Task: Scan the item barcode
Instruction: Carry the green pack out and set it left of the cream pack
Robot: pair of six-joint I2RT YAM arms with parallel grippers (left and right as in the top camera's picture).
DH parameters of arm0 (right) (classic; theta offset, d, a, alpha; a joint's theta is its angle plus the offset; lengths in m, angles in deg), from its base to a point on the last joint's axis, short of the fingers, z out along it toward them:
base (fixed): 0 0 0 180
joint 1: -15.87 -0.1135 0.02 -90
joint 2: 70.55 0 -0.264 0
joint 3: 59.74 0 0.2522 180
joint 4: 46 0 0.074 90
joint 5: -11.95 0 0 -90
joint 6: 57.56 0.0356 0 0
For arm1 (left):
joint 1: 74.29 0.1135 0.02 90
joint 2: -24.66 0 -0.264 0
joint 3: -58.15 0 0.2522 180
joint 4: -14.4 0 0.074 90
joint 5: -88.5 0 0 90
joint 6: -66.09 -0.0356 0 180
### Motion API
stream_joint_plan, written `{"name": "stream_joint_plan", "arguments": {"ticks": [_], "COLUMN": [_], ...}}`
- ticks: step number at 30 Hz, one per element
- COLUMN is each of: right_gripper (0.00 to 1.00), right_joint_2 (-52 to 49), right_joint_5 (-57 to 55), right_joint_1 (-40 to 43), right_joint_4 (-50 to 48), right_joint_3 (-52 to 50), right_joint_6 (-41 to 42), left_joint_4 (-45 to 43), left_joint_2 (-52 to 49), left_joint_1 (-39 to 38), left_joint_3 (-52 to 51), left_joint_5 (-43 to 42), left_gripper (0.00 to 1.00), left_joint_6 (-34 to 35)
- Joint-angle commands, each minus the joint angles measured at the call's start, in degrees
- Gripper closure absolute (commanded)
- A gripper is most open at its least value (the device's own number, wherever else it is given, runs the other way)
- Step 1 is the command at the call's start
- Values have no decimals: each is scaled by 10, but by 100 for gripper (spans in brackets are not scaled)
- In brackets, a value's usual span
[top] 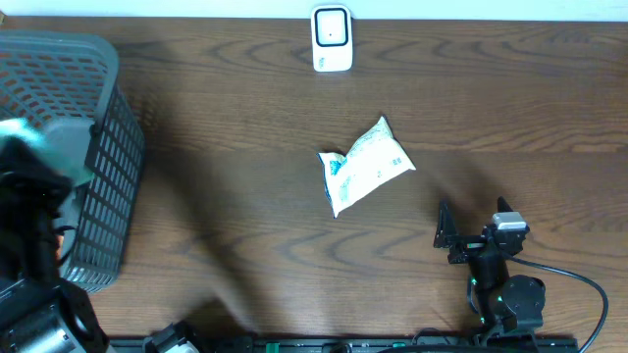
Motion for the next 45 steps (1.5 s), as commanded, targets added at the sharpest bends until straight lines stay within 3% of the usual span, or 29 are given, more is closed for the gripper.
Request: {"name": "stream_joint_plan", "arguments": {"ticks": [1, 10, 19, 23, 27, 32, 34, 35, 36, 38, 45], "right_gripper": [1, 1, 1, 1, 1, 1, 1, 1, 1, 1, 1], "right_joint_2": [3, 3, 3, 3, 3, 3, 3, 3, 3, 3, 3], "right_joint_5": [3, 3, 3, 3, 3, 3, 3, 3, 3, 3, 3], "right_joint_1": [2, 2, 2, 2, 2, 2, 2, 2, 2, 2, 2], "right_joint_4": [3, 3, 3, 3, 3, 3, 3, 3, 3, 3, 3], "right_joint_3": [-1, -1, -1, -1, -1, -1, -1, -1, -1, -1, -1], "right_joint_6": [-3, -3, -3, -3, -3, -3, -3, -3, -3, -3, -3], "left_joint_4": [19, 76, 83, 78, 50, 0, -1, -1, -3, -14, -11], "left_joint_2": [-24, -188, -376, -455, -534, -593, -594, -593, -590, -582, -499], "left_joint_1": [-71, -291, -464, -507, -530, -542, -542, -542, -542, -542, -535], "left_joint_3": [2, -13, -13, -13, -13, -13, -13, -13, -13, -12, 8], "left_joint_5": [-113, -86, 111, 160, 151, 100, 100, 99, 95, 75, 84], "left_gripper": [93, 92, 93, 92, 93, 92, 83, 57, 40, 23, 17], "left_joint_6": [1, -17, 82, 148, 210, 211, 211, 211, 207, 185, 121]}}
